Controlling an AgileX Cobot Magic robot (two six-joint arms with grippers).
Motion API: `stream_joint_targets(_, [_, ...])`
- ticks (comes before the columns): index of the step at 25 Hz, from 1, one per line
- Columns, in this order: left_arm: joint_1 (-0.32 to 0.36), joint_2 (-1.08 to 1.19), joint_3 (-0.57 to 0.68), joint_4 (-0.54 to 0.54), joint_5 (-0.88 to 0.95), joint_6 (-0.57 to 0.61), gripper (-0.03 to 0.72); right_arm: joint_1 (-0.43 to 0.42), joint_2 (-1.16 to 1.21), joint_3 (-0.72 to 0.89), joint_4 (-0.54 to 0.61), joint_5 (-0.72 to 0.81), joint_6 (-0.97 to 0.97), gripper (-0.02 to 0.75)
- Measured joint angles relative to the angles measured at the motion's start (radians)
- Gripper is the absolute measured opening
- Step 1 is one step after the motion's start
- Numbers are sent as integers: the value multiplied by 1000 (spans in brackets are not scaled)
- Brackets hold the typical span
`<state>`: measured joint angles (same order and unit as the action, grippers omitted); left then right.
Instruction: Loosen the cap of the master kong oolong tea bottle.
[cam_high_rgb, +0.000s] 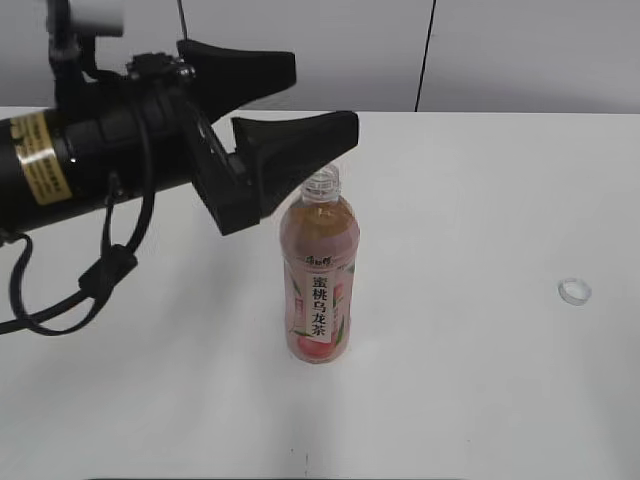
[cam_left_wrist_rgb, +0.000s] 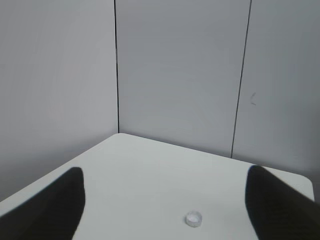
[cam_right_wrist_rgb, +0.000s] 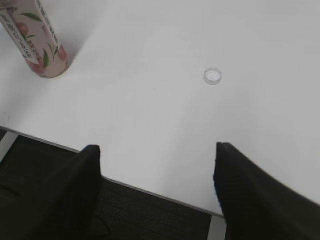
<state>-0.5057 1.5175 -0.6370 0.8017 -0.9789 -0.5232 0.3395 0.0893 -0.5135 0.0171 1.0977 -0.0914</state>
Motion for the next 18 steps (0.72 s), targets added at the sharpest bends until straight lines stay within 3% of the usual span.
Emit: stream_joint_targets(18, [0,-291,1,224,304,-320,592,0,-1,0,0,0,0,533])
